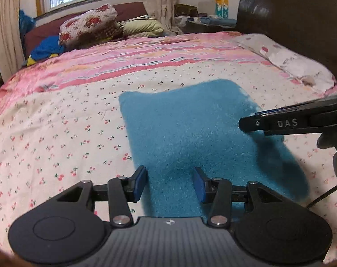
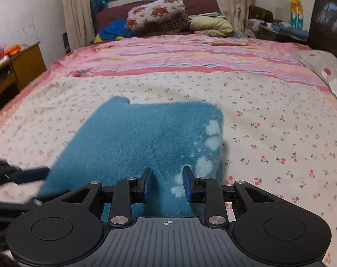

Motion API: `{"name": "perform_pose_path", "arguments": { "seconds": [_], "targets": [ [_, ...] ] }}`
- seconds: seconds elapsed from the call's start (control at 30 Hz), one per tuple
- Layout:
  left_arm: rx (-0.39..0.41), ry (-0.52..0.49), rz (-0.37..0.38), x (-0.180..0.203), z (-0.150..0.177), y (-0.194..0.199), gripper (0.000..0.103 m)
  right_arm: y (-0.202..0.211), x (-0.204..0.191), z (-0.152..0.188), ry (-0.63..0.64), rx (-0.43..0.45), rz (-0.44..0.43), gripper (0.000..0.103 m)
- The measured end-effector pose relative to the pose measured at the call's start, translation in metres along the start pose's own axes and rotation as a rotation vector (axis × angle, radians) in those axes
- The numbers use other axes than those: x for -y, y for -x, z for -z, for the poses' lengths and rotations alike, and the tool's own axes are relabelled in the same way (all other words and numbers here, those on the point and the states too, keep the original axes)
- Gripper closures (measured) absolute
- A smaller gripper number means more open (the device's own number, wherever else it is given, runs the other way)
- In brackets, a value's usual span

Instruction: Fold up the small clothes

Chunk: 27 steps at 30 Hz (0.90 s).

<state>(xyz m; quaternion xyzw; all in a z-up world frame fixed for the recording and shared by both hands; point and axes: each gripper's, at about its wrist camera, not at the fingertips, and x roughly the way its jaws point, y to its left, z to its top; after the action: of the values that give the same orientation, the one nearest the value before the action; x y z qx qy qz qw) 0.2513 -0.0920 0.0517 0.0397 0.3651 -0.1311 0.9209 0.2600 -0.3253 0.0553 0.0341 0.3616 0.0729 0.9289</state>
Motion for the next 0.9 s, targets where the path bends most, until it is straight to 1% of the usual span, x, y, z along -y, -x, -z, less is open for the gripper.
{"name": "perform_pose_path", "arguments": {
  "seconds": [0.07, 0.13, 0.2, 0.27, 0.33, 0.47, 0.53, 0.6, 0.63, 0.77, 0.9],
  "targets": [
    [0.003, 0.024, 0.011, -0.003, -0.001, 0.005, 0.053, 0.01, 0.0, 0.002, -0.005, 0.018, -0.004, 0.074],
    [0.003, 0.026, 0.003, -0.003, 0.001, 0.006, 0.053, 0.02, 0.001, 0.007, -0.01, 0.037, -0.01, 0.072],
    [-0.016, 0.03, -0.003, -0.002, 0.003, 0.003, 0.053, 0.022, 0.0, 0.014, -0.011, 0.023, -0.014, 0.072],
    [-0.032, 0.022, -0.015, 0.002, 0.004, 0.001, 0.052, 0.018, -0.004, 0.02, 0.03, -0.003, 0.014, 0.072],
    [-0.034, 0.02, -0.026, 0.003, 0.005, 0.004, 0.052, 0.024, -0.008, 0.02, 0.033, 0.007, 0.032, 0.072],
    [-0.039, 0.023, -0.029, 0.005, 0.007, 0.009, 0.052, 0.043, -0.011, 0.019, 0.011, 0.043, -0.002, 0.069],
    [-0.041, 0.023, -0.036, 0.007, 0.008, 0.01, 0.052, 0.044, -0.015, 0.024, 0.043, 0.03, 0.008, 0.064],
    [-0.044, 0.021, -0.044, 0.009, 0.01, 0.011, 0.051, 0.038, -0.019, 0.031, 0.07, -0.01, 0.035, 0.064],
    [-0.044, 0.018, -0.047, 0.01, 0.01, 0.011, 0.051, 0.036, -0.019, 0.034, 0.072, -0.016, 0.046, 0.064],
    [-0.048, 0.014, -0.051, 0.011, 0.011, 0.012, 0.051, 0.039, -0.013, 0.037, 0.019, -0.012, 0.025, 0.064],
    [-0.051, 0.018, -0.053, 0.012, 0.011, 0.014, 0.051, 0.044, -0.012, 0.04, 0.013, -0.009, 0.021, 0.064]
  ]
}}
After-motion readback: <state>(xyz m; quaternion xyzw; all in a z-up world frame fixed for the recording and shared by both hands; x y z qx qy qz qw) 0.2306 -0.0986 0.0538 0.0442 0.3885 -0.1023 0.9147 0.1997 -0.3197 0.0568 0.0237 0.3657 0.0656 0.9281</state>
